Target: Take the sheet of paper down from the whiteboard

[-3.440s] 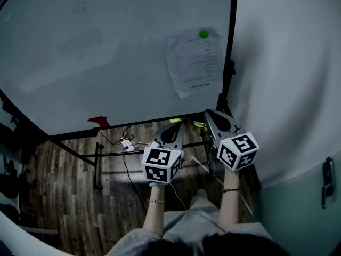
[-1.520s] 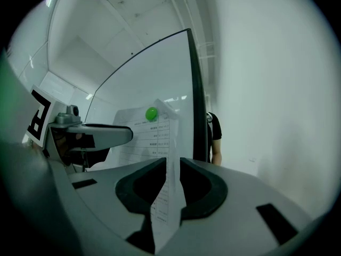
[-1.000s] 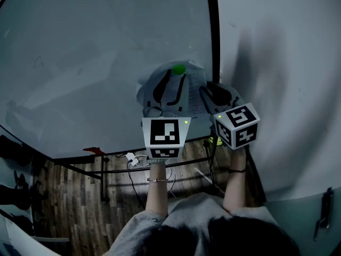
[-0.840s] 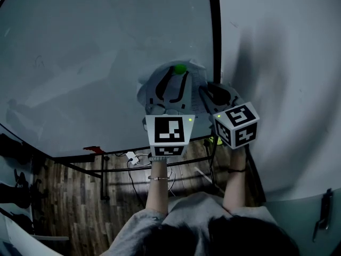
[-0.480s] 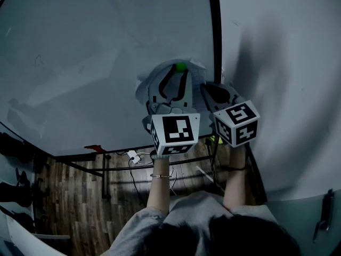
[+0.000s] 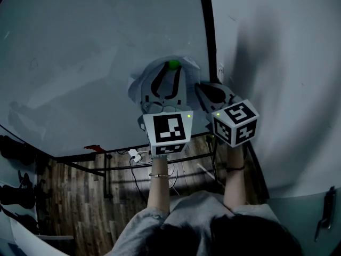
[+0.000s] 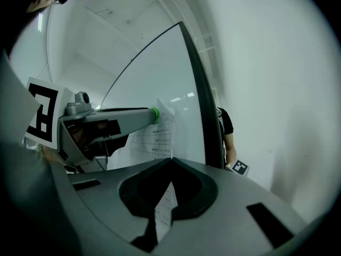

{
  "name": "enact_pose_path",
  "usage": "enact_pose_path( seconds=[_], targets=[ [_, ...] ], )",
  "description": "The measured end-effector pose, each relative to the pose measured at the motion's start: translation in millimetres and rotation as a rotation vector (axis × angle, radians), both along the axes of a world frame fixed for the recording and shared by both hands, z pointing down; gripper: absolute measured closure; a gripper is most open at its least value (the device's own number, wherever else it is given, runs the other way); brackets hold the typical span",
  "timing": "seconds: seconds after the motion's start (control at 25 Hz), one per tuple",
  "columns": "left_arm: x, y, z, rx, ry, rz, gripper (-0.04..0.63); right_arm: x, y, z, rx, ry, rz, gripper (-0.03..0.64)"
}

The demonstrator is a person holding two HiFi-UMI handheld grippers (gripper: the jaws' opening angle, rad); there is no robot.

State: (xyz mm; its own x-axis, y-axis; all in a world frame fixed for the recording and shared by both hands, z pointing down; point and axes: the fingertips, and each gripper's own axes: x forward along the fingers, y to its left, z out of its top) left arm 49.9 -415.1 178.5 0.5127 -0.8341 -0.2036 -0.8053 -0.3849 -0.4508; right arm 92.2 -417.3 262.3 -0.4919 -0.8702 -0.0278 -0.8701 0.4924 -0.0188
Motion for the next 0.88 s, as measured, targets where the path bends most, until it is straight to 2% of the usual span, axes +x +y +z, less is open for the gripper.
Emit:
enact_pose_path(
  seconds=[0.72,0.88],
  targets=[
    [-3,1,3,-0.010,0.055,-0.011,0.474,-9,-1,24,-0.087,-0.057,-0.074,0.617],
    [-6,-2,-1,-0.014,0.074,-0.018,0.474,-8,-3,33,-0.129,-0.042,-0.056,0.617]
  ],
)
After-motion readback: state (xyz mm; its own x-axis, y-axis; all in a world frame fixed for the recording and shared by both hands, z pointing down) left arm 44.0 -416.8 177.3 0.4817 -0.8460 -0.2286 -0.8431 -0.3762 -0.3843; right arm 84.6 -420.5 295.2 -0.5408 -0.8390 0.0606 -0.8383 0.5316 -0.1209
